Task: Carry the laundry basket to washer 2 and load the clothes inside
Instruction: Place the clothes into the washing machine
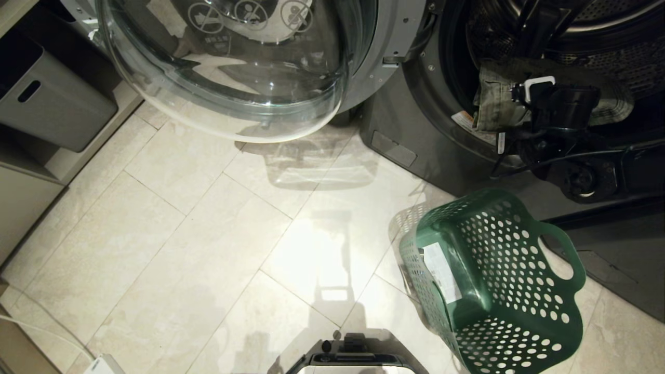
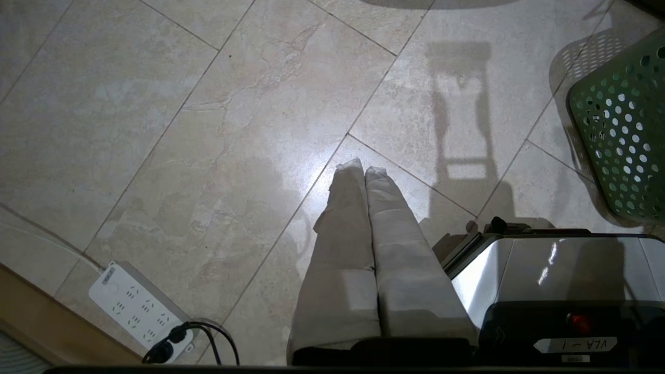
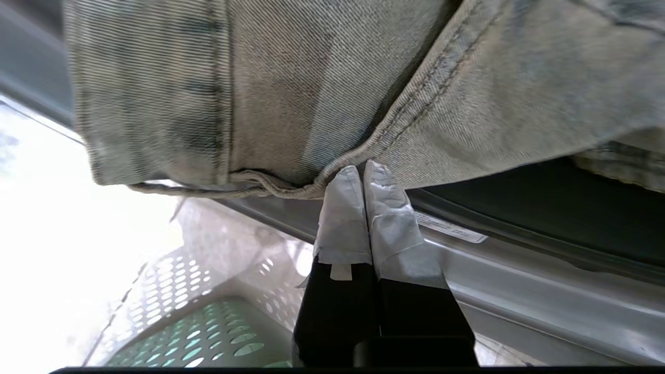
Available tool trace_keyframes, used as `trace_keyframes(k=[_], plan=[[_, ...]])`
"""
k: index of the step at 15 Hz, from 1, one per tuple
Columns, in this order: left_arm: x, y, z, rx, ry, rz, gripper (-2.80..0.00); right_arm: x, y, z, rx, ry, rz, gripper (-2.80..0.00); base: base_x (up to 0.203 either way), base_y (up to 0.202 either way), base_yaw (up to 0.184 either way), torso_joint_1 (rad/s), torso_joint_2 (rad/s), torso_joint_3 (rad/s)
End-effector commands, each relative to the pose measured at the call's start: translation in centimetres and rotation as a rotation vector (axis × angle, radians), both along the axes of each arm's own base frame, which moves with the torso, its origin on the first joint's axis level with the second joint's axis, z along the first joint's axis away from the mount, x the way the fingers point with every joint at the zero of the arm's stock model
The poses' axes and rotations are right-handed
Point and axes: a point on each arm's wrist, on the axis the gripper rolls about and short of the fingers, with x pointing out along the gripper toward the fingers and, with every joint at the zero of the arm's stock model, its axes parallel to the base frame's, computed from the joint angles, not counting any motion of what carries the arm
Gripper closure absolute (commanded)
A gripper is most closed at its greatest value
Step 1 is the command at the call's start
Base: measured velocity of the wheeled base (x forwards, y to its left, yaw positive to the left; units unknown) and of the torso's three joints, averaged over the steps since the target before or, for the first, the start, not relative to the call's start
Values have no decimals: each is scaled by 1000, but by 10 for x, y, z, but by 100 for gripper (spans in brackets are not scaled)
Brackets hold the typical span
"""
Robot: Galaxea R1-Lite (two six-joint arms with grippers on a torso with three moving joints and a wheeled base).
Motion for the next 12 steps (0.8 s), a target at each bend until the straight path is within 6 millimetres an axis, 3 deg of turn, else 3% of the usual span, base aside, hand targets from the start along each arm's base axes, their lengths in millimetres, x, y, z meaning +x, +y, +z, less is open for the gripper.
trace_keyframes(k=[1, 7, 12], plan=[[0, 0, 0, 0, 1, 1, 0, 13, 0, -10, -4, 26, -5, 0, 0, 0, 0, 0, 0, 0], [0, 0, 0, 0, 1, 1, 0, 20, 1, -13, -7, 37, -6, 0, 0, 0, 0, 0, 0, 0], [0, 0, 0, 0, 1, 1, 0, -3, -1, 1, -2, 132, -4, 0, 0, 0, 0, 0, 0, 0]])
